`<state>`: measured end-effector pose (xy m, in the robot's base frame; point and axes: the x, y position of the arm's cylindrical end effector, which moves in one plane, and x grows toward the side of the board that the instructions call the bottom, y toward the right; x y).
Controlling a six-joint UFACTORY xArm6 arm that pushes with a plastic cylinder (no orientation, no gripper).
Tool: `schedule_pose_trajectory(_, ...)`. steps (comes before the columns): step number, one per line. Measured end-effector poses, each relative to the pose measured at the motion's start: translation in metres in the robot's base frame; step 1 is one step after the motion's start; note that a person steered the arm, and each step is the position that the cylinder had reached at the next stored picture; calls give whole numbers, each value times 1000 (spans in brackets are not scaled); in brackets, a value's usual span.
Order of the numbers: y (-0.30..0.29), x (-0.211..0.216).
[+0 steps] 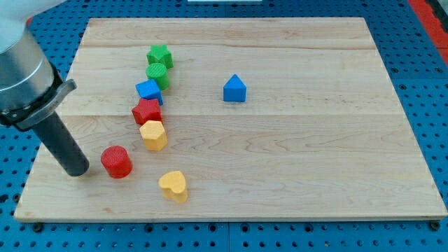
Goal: Move the yellow heart closer to red circle
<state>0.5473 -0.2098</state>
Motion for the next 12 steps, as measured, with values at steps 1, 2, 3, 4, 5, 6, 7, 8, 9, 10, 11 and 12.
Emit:
schedule_pose_trajectory(1,23,0)
schedule_pose_trajectory(2,50,0)
schedule_pose_trajectory(3,69,0)
schedule_pose_trajectory(4,33,34)
schedule_pose_trajectory(5,42,72)
schedule_pose_trajectory(6,67,71)
schedule_pose_trajectory(7,155,71)
schedule_pose_trajectory(8,173,71)
schedule_pose_trajectory(9,145,71)
schedule_pose_trajectory(10,144,71)
schedule_pose_trajectory(11,158,70)
schedule_pose_trajectory(12,213,64)
